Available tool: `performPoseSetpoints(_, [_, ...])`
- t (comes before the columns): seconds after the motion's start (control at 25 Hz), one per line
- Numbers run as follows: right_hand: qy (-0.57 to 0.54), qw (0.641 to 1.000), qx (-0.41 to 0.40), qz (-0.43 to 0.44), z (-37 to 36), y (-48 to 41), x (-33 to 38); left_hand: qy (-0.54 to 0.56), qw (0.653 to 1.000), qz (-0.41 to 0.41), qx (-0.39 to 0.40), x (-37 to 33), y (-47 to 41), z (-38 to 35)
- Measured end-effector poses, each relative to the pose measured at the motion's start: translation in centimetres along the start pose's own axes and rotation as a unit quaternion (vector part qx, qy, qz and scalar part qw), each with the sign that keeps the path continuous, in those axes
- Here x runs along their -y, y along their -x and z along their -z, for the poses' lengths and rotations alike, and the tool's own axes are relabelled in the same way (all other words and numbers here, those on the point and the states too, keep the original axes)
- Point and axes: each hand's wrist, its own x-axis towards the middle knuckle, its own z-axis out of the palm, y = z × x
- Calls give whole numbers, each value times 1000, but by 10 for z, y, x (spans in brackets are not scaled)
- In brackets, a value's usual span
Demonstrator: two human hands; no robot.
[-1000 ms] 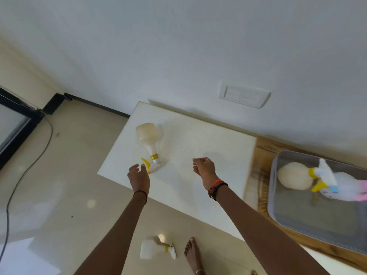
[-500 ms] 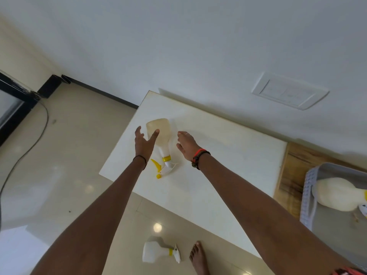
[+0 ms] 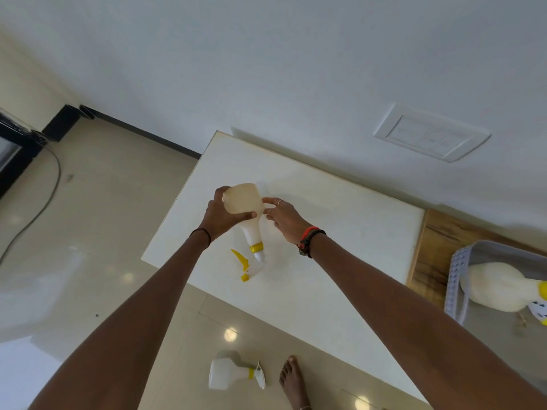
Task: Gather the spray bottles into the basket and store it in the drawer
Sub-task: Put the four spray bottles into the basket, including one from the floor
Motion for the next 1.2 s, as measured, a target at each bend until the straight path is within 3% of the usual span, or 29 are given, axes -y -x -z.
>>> performPoseSetpoints(0.12, [60,998,18,17,26,24,-3,59,996,47,38,-2,18,-7])
performPoseSetpoints(0.28, [41,997,68,-20,66,60,-9,204,969,103,97,-10,58,-27])
performPoseSetpoints(0.48, [-71,991,96,-53,115,119,-42,347,913,154,151,-36,121,-78])
performPoseSetpoints(0.68, [-215,972,85,-51,165,192,-91,363,885,189,224,-66,185,-146])
performPoseSetpoints(0.76, [-252,965,46,-52,188,218,-108,339,889,186,244,-80,209,-176])
performPoseSetpoints(0.96, [-302,952,-25,-45,252,274,-147,190,965,67,171,-122,252,-240])
performPoseSetpoints(1.2, [-313,944,-91,-50,312,319,-173,114,972,47,202,-157,279,-307])
